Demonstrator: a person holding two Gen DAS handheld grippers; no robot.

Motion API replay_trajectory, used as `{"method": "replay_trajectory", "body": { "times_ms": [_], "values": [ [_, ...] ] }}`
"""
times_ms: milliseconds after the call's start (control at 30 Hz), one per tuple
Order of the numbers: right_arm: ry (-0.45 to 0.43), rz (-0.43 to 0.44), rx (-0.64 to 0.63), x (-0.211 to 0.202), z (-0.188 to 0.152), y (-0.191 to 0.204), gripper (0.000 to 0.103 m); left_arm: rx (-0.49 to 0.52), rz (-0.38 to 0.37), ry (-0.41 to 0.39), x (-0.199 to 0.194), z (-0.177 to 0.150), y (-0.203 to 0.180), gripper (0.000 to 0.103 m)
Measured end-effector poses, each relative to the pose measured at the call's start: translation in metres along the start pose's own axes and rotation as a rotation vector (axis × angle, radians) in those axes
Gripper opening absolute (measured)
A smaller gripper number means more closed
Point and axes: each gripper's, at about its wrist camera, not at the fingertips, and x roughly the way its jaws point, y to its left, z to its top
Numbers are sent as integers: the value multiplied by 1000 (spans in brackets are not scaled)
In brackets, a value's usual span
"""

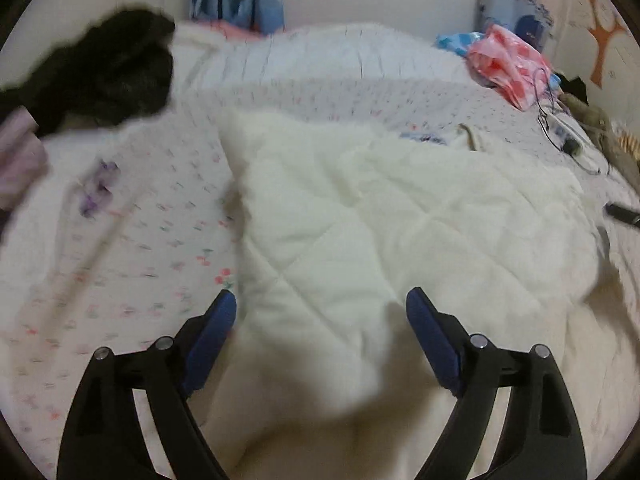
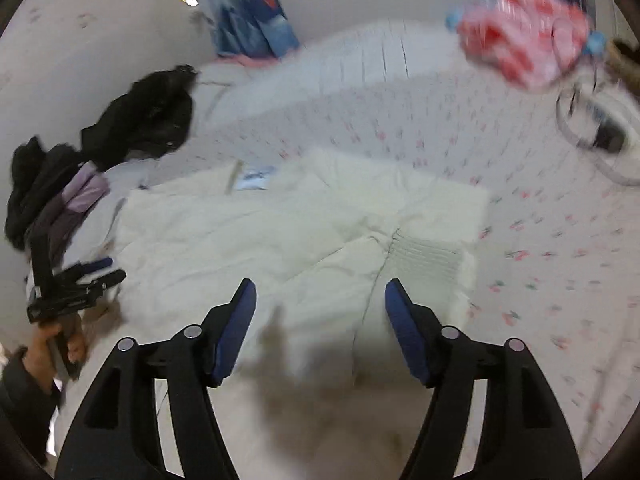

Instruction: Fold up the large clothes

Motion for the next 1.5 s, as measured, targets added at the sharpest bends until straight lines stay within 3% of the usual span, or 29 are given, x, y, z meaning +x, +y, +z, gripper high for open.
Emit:
{"method": "replay_trajectory", "body": {
  "times_ms": [33, 67, 200, 367, 500, 767, 900, 967, 1067, 1100, 1233, 1300, 1400, 1500],
  "values": [
    [-4, -3, -11, -9, -7, 4, 84, 26, 3, -18, -15, -6, -4, 84],
    [22, -23, -28, -13, -19, 9, 87, 42, 11, -29, -23, -9, -5, 84],
    [170, -69, -15, 0, -71, 10, 87, 101, 36, -83, -73, -34, -15, 84],
    [94, 45, 83, -52, -111, 10, 87, 242, 103, -172, -144, -65, -36, 84],
    [90, 69, 121, -100, -146, 14, 87, 285, 138, -207, -180, -85, -41, 84],
    [82, 80, 222, -168, -207, -3, 87, 363, 175, -261, -225, -114, -61, 87],
    [87, 106, 287, -185, -235, -19, 87, 355, 149, -232, -228, -125, -58, 87],
    [99, 125, 326, -188, -248, -28, 87, 302, 51, -162, -224, -129, -44, 87],
    [137, 189, 397, -187, -267, -40, 87, 128, -170, -37, -211, -136, 1, 87],
    [146, 211, 413, -186, -271, -43, 87, 28, -230, 0, -205, -140, 28, 87],
    [166, 362, 500, -181, -291, -55, 87, -281, -321, 92, -186, -172, 111, 90],
    [171, 433, 549, -175, -301, -61, 87, -437, -412, 157, -170, -200, 146, 90],
    [177, 543, 635, -162, -314, -68, 87, -566, -568, 231, -148, -238, 163, 91],
    [202, 600, 681, -150, -321, -72, 87, -583, -687, 294, -131, -262, 150, 92]
  ]
}}
